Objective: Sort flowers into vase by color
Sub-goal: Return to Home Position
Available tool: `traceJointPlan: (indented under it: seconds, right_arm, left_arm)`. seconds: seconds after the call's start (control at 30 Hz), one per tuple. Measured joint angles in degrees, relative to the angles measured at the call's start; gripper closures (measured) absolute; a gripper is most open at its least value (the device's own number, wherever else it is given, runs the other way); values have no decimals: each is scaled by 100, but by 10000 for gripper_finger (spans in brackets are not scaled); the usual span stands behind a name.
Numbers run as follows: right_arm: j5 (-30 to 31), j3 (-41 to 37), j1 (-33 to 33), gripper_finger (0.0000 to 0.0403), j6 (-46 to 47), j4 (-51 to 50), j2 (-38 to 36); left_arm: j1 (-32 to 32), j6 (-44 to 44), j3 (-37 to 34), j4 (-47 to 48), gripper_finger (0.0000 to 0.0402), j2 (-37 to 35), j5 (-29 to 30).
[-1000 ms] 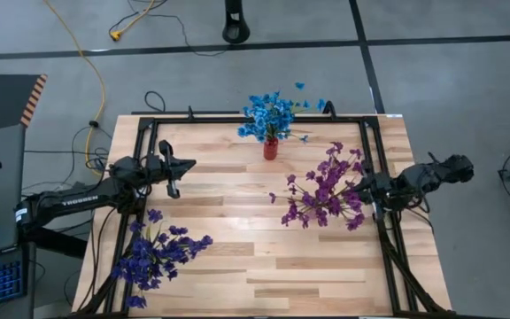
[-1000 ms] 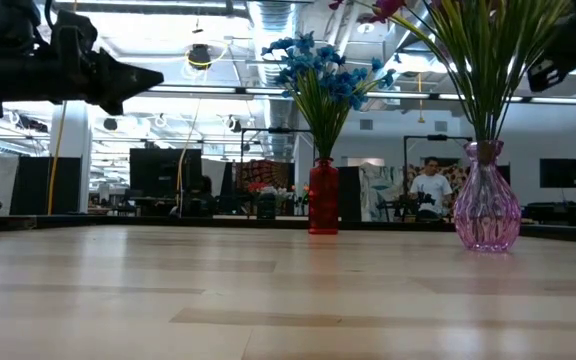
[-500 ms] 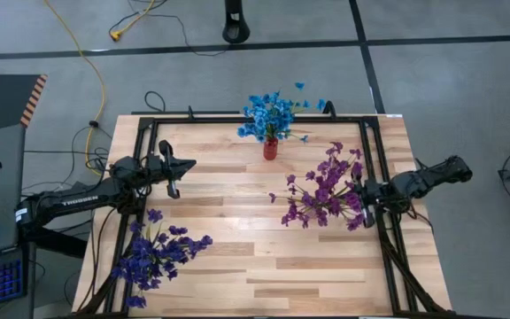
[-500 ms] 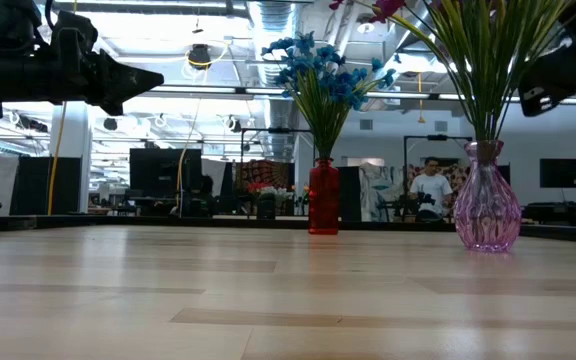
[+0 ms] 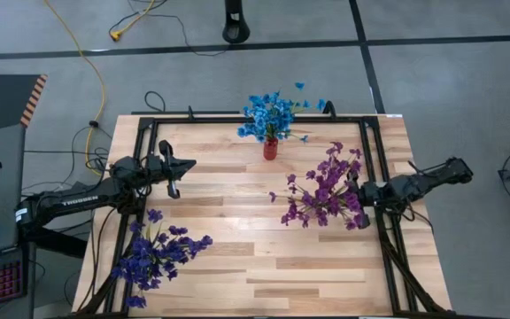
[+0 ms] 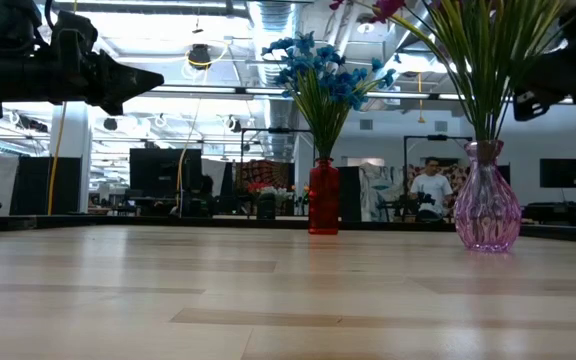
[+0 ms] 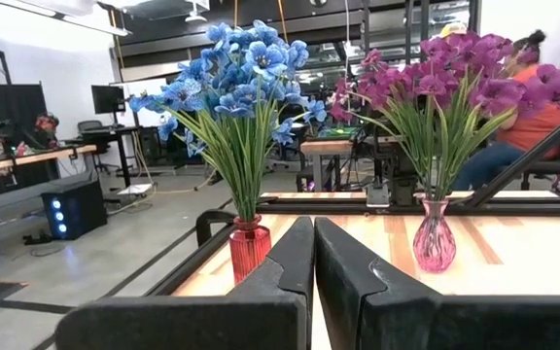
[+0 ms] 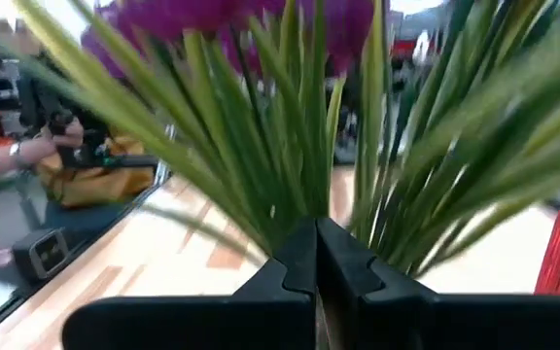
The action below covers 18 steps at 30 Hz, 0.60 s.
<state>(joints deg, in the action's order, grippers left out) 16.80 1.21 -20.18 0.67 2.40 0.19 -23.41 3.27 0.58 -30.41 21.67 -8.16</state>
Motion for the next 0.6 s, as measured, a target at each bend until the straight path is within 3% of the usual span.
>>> traceJointPlan:
  seconds: [0.37,0.6]
  right_arm:
    - [-52,-78,965,374,-176,217,6]
    - [-707,-82,1385,373,229,54,6]
  left_arm:
    - [-1,-11,0,11,401,0,0]
    - [-1,-33,0,17,401,0,-1]
